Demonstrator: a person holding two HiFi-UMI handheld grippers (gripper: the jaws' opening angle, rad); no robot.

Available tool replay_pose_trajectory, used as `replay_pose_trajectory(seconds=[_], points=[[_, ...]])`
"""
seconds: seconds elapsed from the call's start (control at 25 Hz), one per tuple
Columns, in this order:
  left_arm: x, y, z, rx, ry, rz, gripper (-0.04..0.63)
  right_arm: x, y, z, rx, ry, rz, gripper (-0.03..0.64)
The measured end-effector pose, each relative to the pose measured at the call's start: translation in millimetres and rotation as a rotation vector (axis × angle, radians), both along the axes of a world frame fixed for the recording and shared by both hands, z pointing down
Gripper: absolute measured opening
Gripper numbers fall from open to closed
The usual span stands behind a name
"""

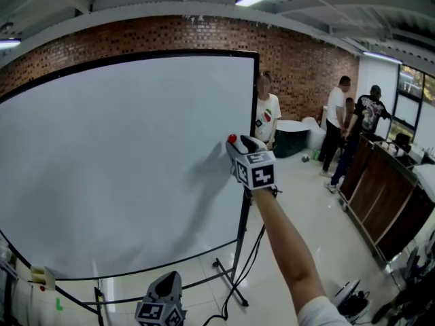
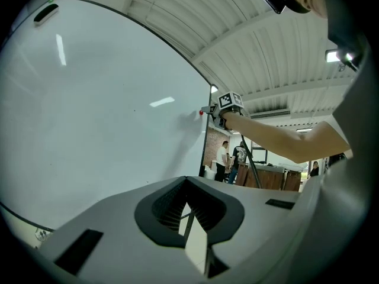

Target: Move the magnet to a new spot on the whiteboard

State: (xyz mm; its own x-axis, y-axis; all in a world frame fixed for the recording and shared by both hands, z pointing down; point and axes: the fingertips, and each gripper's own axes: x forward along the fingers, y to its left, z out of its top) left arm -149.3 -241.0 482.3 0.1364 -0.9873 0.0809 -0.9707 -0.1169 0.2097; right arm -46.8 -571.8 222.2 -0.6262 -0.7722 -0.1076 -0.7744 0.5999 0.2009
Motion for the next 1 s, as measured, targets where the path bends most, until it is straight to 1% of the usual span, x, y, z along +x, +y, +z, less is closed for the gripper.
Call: replay_pose_trajectory(seconds=[0.44,0.48,0.68,0.84,1.0], points=[[-1.4,-5.0,0.8,-0.003,0.001,-0.011,-0.011,-9.4,-21.0,6.1,-0.024,0.034,0.001,0.202],[-1.7,-5.9,1.3,-0.002,0.002,-0.011,-0.011,-10.6,-21.5,7.1,-0.024,0.038,-0.001,0.190],[-4.0,-9.0,2.9,-0.003,0.001,-0.010,-0.011,-13.9,-21.6,8.0,-0.027,0.033,-0.019,0.174],[-4.2,-11.9,2.2,-0.004,0.002,-0.002,-0.011,-16.0,-21.8,8.2,-0.033,0.043,-0.029,0.137],[-2.5,-12.6,1.1,-0.002,-0.001,0.012,-0.011,-15.9,-18.4,8.0,-0.017,0.055,-0.021,0.137]])
